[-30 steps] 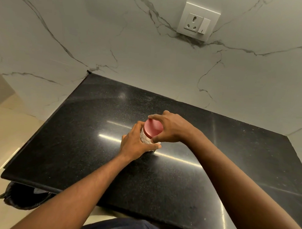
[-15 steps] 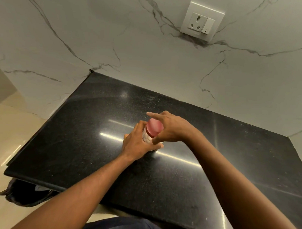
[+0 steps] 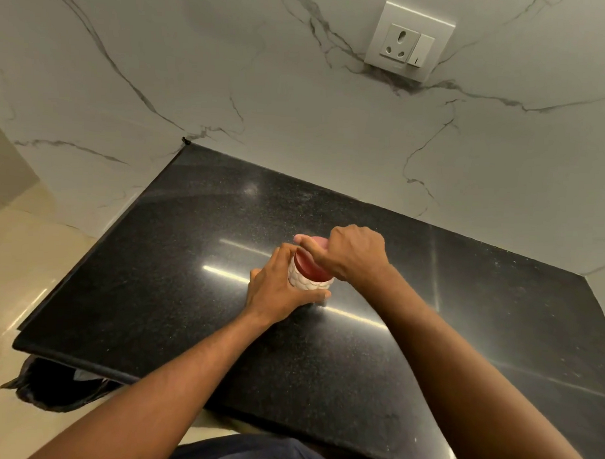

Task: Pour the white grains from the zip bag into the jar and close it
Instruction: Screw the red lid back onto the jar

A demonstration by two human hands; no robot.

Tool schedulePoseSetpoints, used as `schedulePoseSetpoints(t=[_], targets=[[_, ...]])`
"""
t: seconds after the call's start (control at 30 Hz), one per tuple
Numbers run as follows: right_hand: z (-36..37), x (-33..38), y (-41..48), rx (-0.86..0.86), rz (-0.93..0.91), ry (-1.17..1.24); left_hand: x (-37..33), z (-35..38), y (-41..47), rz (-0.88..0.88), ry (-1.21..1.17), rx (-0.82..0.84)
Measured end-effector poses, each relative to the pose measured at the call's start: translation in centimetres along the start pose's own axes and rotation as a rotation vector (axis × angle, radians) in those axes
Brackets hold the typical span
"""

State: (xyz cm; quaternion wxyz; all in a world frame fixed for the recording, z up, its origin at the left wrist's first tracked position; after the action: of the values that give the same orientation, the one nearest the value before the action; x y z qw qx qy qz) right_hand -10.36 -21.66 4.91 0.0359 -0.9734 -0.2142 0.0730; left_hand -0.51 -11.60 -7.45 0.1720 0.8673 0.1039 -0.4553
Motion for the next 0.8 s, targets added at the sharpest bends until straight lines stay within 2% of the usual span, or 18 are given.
schedulePoseSetpoints(t=[0.1,0.17,0.43,0.8], targets=[[-0.7,-0.2,-0.2,0.282,-0.292,0.077,0.0,0.0,0.1,0.006,0.013,0.009],[-1.0,0.1,-0.9,0.370,-0.406,0.064,0.1,0.1,0.1,0.018,0.015,0.008],[-1.7,0.7,-0.1,0.142,-0.378,0.055,0.0,0.0,0.1,0.001,0.059,0.002],[-0.9,0.3,0.8,0.118,-0.357,0.127,-0.8,-0.8,0.2,0.003,0.068,0.044]])
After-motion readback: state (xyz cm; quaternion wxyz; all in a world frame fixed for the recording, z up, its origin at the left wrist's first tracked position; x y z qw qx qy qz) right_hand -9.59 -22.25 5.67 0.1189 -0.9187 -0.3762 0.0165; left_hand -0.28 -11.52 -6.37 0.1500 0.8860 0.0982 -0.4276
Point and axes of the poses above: each hand's wrist, its own y-axis towards the middle knuckle, its own z-axis out of the palm, x = y × z, the point moved 2 cm from there along y, towards the middle knuckle, and after that the axes turned 11 degrees about z, right-handed, at the moved point
